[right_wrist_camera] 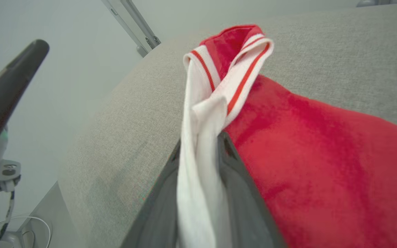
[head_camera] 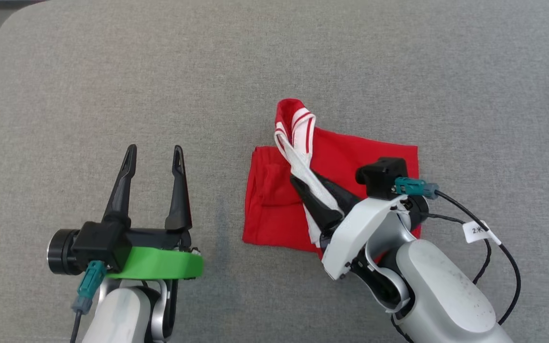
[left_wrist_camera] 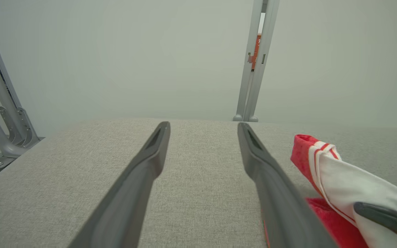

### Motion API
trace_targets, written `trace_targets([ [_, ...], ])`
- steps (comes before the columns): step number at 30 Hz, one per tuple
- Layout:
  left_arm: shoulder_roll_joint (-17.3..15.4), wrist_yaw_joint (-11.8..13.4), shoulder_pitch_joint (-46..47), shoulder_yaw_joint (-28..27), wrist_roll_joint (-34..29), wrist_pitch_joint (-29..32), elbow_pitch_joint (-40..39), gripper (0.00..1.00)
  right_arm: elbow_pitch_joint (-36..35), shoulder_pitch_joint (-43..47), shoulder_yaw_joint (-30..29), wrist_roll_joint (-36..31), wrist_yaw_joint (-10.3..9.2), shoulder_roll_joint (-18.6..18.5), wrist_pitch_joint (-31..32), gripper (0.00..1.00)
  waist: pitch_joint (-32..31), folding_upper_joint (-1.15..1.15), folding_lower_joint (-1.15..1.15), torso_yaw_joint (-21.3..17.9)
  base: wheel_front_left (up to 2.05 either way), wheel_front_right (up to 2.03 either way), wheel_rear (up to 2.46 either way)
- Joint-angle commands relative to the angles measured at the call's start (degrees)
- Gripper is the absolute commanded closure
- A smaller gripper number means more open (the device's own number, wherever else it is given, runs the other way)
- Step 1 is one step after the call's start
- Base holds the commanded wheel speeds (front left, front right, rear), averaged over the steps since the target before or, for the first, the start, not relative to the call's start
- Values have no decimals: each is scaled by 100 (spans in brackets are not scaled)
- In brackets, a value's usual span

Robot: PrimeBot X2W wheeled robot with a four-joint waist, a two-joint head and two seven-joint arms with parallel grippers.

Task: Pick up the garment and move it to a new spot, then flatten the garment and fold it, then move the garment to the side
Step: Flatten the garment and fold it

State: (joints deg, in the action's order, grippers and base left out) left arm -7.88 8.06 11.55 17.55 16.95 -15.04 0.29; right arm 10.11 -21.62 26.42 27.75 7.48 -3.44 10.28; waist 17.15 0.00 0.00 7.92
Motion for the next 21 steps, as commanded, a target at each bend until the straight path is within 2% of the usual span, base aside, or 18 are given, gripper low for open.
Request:
trace_targets([
  [1,40,-27,87,-33,-67,-16,13,0,43,-181,156,32,3,15,-225,0,93,0,0,75,0,0,0],
  [6,77,-76,103,-118,-148,-16,37,0,-15,-403,249,102,2,-45,-991,0,130,0,0,27,0,0,0],
  [10,57,-100,90,-208,-214,-16,47,0,-230,-499,8,-66,2,-252,-1520,0,119,0,0,-74,0,0,0],
  [15,-22,-61,-41,-374,-273,-16,67,0,-587,-132,-846,-394,2,-698,-1949,0,29,0,0,-268,0,0,0],
  [21,-171,24,-264,-593,-303,-16,108,0,-1049,755,-2107,-750,2,-1044,-1993,0,-168,0,0,-547,0,0,0],
])
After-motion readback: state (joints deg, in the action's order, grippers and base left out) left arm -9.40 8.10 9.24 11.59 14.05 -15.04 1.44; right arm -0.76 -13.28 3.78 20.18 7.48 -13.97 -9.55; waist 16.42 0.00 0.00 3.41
